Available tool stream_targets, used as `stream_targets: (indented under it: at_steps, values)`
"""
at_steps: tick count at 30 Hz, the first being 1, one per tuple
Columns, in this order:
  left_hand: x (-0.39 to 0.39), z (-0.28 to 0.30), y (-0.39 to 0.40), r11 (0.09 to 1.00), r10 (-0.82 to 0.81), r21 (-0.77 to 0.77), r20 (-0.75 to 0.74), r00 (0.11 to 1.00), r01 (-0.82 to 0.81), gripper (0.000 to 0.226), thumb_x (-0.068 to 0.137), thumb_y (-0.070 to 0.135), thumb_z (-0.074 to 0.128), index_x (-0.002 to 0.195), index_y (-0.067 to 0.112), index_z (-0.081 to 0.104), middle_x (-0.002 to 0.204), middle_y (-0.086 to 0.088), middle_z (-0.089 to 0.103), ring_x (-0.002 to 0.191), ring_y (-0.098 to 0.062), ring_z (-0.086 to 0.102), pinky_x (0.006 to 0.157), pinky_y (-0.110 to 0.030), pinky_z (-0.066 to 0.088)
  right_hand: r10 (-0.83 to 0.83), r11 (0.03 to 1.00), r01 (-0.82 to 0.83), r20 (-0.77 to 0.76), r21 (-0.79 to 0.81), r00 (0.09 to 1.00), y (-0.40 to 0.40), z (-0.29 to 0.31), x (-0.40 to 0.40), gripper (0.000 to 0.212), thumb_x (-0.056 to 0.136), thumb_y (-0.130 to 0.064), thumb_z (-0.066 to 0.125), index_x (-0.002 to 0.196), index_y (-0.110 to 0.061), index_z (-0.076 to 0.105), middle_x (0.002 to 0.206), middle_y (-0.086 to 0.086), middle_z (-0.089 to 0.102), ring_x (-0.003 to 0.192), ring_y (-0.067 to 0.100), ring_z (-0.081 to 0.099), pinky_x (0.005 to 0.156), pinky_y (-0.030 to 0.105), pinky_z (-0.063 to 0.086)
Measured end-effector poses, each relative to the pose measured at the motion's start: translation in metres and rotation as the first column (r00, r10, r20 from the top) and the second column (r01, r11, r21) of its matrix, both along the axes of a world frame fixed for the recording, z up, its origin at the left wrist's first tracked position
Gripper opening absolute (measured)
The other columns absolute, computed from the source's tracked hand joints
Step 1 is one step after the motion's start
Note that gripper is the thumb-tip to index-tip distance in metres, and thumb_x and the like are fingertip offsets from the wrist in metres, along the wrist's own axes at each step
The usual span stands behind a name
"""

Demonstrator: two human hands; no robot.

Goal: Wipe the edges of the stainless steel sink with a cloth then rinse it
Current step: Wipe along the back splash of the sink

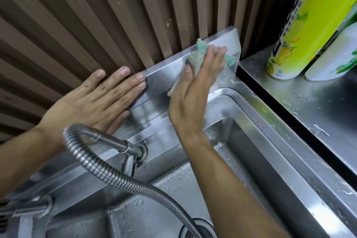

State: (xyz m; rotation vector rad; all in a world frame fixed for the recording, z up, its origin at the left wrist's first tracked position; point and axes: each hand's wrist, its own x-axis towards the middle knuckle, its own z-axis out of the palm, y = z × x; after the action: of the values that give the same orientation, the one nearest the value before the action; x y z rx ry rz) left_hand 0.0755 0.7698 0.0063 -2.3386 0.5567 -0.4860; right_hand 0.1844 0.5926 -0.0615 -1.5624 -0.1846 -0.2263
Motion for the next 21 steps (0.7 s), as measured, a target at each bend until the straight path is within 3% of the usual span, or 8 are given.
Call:
stream_targets:
  at_steps: [3, 5, 7, 9, 11, 14, 16, 21]
  values:
    - [-0.001, 0.001, -0.001, 1.000, 0.006, -0.021, -0.003, 1.000, -0.006, 0.060, 0.109, 0.029, 0.034, 0.163, 0.002, 0.023, 0.172, -0.013, 0.017, 0.159, -0.032, 0.014, 0.130, -0.045, -0.001, 0.115, 0.989, -0.112, -0.024, 0.097, 0.993, -0.015, 0.003, -0.026, 0.054, 0.111, -0.016, 0.037, 0.162, -0.012, 0.019, 0.173, 0.001, 0.013, 0.160, 0.012, 0.005, 0.130, 0.031, 0.012]
    - [-0.002, 0.001, 0.000, 1.000, 0.009, -0.020, 0.014, 1.000, -0.008, 0.061, 0.109, 0.025, 0.034, 0.163, 0.002, 0.021, 0.173, -0.014, 0.015, 0.160, -0.033, 0.011, 0.130, -0.045, -0.001, 0.304, 0.952, -0.302, 0.044, -0.048, 0.952, -0.024, -0.005, -0.061, 0.052, 0.110, -0.012, 0.041, 0.160, -0.012, 0.027, 0.168, -0.002, 0.027, 0.157, 0.006, 0.017, 0.127, 0.022, 0.018]
    - [-0.005, 0.001, 0.001, 1.000, 0.004, -0.023, 0.034, 0.999, -0.003, 0.061, 0.108, 0.022, 0.034, 0.163, 0.001, 0.019, 0.173, -0.014, 0.013, 0.160, -0.033, 0.009, 0.130, -0.046, -0.002, 0.517, 0.830, -0.444, 0.167, -0.337, 0.839, -0.026, -0.024, -0.086, 0.050, 0.105, -0.008, 0.052, 0.153, -0.010, 0.039, 0.163, 0.005, 0.037, 0.155, 0.009, 0.025, 0.127, 0.025, 0.021]
    - [-0.006, 0.000, 0.001, 0.999, -0.005, -0.035, 0.049, 0.999, 0.006, 0.060, 0.109, 0.021, 0.031, 0.163, 0.001, 0.018, 0.172, -0.015, 0.015, 0.160, -0.033, 0.008, 0.130, -0.046, -0.003, 0.680, 0.658, -0.456, 0.212, -0.599, 0.702, -0.027, -0.043, -0.090, 0.052, 0.101, -0.016, 0.065, 0.149, -0.012, 0.046, 0.162, 0.004, 0.041, 0.150, 0.017, 0.036, 0.124, 0.039, 0.034]
    - [-0.007, -0.002, 0.000, 0.998, -0.007, -0.060, 0.049, 0.999, 0.010, 0.059, 0.109, 0.020, 0.030, 0.164, 0.002, 0.019, 0.171, -0.014, 0.018, 0.160, -0.034, 0.011, 0.130, -0.046, -0.003, 0.768, 0.538, -0.427, 0.214, -0.727, 0.604, -0.035, -0.052, -0.072, 0.045, 0.104, -0.024, 0.058, 0.148, -0.016, 0.051, 0.159, 0.001, 0.047, 0.145, 0.022, 0.046, 0.120, 0.042, 0.039]
    - [-0.008, -0.002, 0.001, 0.996, 0.005, -0.092, 0.035, 0.999, -0.002, 0.059, 0.109, 0.019, 0.031, 0.164, 0.005, 0.018, 0.171, -0.011, 0.018, 0.159, -0.034, 0.012, 0.130, -0.046, -0.004, 0.841, 0.349, -0.338, 0.133, -0.874, 0.524, -0.048, -0.046, -0.051, 0.042, 0.111, -0.030, 0.041, 0.151, -0.023, 0.050, 0.161, -0.006, 0.045, 0.150, 0.019, 0.038, 0.122, 0.035, 0.027]
    - [-0.008, 0.000, 0.002, 0.995, 0.007, -0.097, 0.015, 1.000, -0.005, 0.059, 0.109, 0.022, 0.028, 0.165, 0.006, 0.017, 0.171, -0.011, 0.018, 0.159, -0.035, 0.013, 0.130, -0.046, -0.004, 0.834, 0.293, -0.315, 0.081, -0.903, 0.545, -0.053, -0.041, -0.047, 0.042, 0.112, -0.032, 0.038, 0.154, -0.028, 0.043, 0.163, -0.011, 0.039, 0.150, 0.015, 0.035, 0.118, 0.036, 0.029]
    - [-0.013, -0.003, 0.004, 0.995, 0.063, -0.073, 0.017, 0.998, -0.061, 0.063, 0.108, 0.025, 0.040, 0.165, 0.011, 0.018, 0.171, -0.009, 0.025, 0.159, -0.034, 0.017, 0.130, -0.045, -0.003, 0.503, 0.459, -0.208, 0.059, -0.864, 0.862, -0.085, -0.036, -0.053, 0.032, 0.107, -0.033, 0.043, 0.136, -0.026, 0.054, 0.138, 0.002, 0.060, 0.116, 0.033, 0.056, 0.084, 0.047, 0.053]
